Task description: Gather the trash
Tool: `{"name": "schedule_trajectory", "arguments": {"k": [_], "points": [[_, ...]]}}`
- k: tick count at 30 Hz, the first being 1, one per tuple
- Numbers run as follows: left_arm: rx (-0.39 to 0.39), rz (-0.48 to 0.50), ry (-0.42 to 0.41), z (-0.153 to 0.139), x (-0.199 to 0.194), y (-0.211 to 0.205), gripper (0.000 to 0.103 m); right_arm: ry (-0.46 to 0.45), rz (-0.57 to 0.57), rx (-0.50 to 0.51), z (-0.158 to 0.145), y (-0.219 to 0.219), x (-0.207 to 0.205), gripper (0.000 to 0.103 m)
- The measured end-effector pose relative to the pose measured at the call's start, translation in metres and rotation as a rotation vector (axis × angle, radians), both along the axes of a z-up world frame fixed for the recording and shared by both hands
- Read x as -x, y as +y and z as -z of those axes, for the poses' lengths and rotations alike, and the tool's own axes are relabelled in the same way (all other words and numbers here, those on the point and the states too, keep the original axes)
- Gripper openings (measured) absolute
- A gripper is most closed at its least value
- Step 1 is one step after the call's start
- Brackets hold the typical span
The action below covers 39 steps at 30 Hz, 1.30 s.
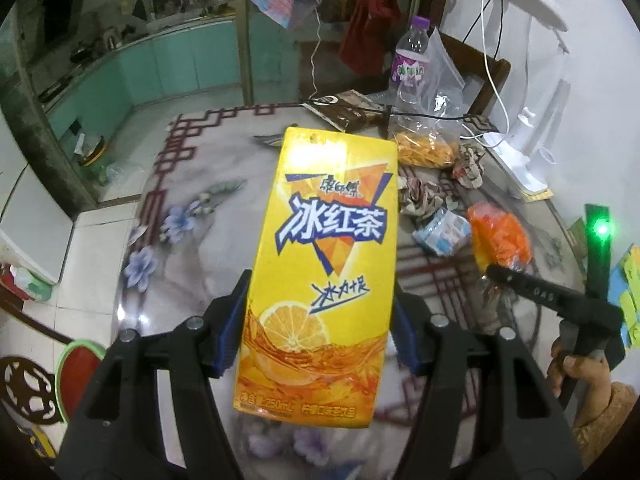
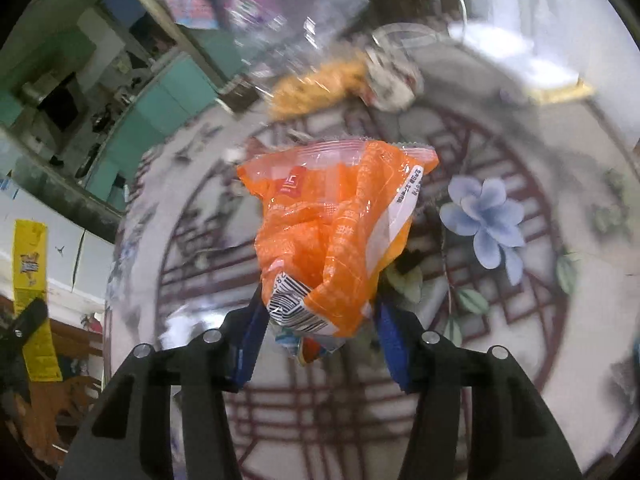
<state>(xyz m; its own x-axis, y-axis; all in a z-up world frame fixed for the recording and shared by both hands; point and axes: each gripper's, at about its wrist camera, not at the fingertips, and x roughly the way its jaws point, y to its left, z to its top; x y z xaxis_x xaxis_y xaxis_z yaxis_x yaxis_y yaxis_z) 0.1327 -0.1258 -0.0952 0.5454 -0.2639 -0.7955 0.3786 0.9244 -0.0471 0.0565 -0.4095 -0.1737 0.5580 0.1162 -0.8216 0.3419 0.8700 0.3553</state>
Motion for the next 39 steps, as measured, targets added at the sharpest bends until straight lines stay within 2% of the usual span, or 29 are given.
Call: {"name": "schedule_trajectory", "arguments": {"k": [5, 9, 20, 30, 39], "points": [[0.058, -0.048, -0.009, -0.012, 0.032, 0.026, 0.060, -0.078, -0.050, 0.054, -0.037, 0.043, 0.030, 0.050], [0.071, -0.064, -0.033, -0.021, 0.050, 0.042, 0.060, -0.121, -0.094, 0.077, -0.057, 0.082, 0.048, 0.051], [0.115, -0.131, -0.106, -0.045, 0.079, 0.101, 0.060, -0.217, -0.206, 0.152, -0.103, 0.155, 0.052, 0.052], [0.137, -0.163, -0.141, -0.056, 0.081, 0.146, 0.060, -0.239, -0.271, 0.194, -0.116, 0.212, 0.048, 0.052], [0.134, -0.188, -0.134, -0.055, 0.077, 0.195, 0.060, -0.226, -0.303, 0.197, -0.112, 0.261, 0.038, 0.052]]}}
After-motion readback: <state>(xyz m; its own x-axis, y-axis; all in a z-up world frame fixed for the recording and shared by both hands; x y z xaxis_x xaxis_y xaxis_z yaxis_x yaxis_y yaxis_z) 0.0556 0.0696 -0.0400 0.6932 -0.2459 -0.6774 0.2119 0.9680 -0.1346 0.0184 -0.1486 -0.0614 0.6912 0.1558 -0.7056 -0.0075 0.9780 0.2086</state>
